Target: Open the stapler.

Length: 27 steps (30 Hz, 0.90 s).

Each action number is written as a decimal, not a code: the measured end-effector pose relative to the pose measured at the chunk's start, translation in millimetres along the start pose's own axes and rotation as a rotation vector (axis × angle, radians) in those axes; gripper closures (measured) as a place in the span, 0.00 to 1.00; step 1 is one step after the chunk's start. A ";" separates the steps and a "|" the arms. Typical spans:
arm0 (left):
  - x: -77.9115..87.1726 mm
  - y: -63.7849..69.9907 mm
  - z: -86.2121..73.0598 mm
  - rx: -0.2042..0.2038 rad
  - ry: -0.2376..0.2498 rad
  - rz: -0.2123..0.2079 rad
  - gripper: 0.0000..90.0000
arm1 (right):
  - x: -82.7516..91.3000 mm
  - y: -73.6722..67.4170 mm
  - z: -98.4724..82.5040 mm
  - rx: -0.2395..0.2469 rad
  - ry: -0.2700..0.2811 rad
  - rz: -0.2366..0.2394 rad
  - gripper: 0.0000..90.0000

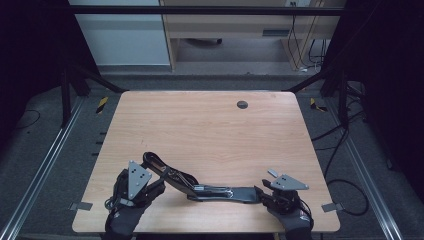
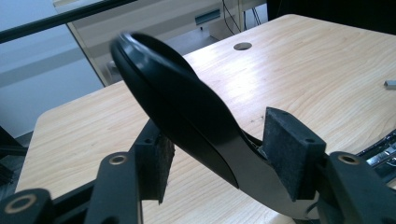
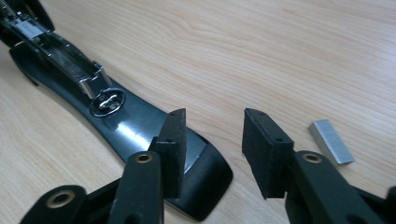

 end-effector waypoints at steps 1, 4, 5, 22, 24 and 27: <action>0.5 -1.4 0.5 0.004 0.002 0.002 0.47 | 0.8 0.9 0.3 -0.003 0.002 -0.007 0.64; 1.4 -4.3 0.7 0.008 0.001 0.004 0.45 | 3.5 3.8 0.7 -0.017 0.002 -0.016 0.62; 1.5 -5.0 0.5 0.008 0.000 0.003 0.45 | 3.7 4.4 0.4 -0.028 -0.003 -0.015 0.62; 2.5 -10.5 -7.2 -0.004 -0.023 0.012 0.41 | 8.7 6.3 2.2 -0.024 -0.012 -0.027 0.68; 2.8 -10.5 -7.9 -0.007 -0.023 0.012 0.41 | 7.9 4.3 2.3 -0.020 -0.009 -0.015 0.72; 3.7 -10.5 -8.2 -0.014 -0.021 0.010 0.41 | 8.4 4.5 2.2 -0.017 0.003 -0.018 0.74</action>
Point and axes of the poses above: each handheld gripper's, and its own axes: x roughly backward along the jaws, z roughly out of its top, y roughly to its right, the point moved 8 cm from there along -x, roughly forward along the jaws, and after that the axes turned 13 degrees about z, right-handed, at the moved point
